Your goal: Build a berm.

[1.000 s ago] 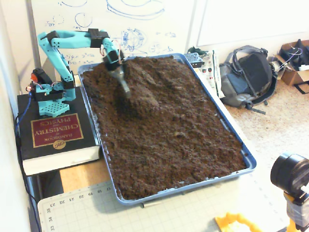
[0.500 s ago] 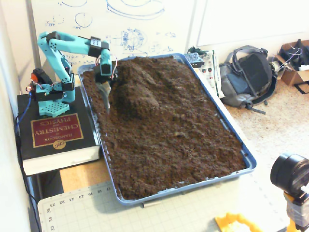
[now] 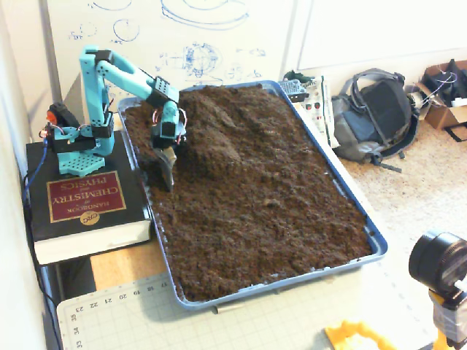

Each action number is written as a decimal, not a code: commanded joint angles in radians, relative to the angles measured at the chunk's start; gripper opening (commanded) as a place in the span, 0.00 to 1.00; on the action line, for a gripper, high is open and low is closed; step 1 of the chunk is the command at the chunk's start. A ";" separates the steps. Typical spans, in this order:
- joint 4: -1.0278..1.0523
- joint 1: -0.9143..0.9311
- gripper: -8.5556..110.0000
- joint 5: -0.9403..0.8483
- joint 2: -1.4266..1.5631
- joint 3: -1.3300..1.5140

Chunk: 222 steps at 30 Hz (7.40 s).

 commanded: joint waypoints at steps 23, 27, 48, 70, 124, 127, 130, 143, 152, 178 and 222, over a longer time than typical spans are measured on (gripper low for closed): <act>-0.230 -0.069 0.08 0.006 -0.215 -0.295; -0.230 -0.071 0.08 0.006 -0.206 -0.359; -0.143 -0.183 0.07 0.008 0.097 -0.405; 0.296 -0.239 0.07 0.067 0.278 -0.038; -0.439 -0.448 0.07 0.430 -0.109 -0.276; -0.425 -0.468 0.07 0.430 -0.048 -0.268; -0.393 -0.474 0.07 0.430 0.009 -0.268; -0.249 -0.476 0.07 0.430 0.184 -0.265; -0.147 -0.505 0.07 0.430 0.367 -0.255; -0.017 -0.778 0.07 0.738 0.302 0.117; -0.522 -0.752 0.07 0.818 0.005 -0.149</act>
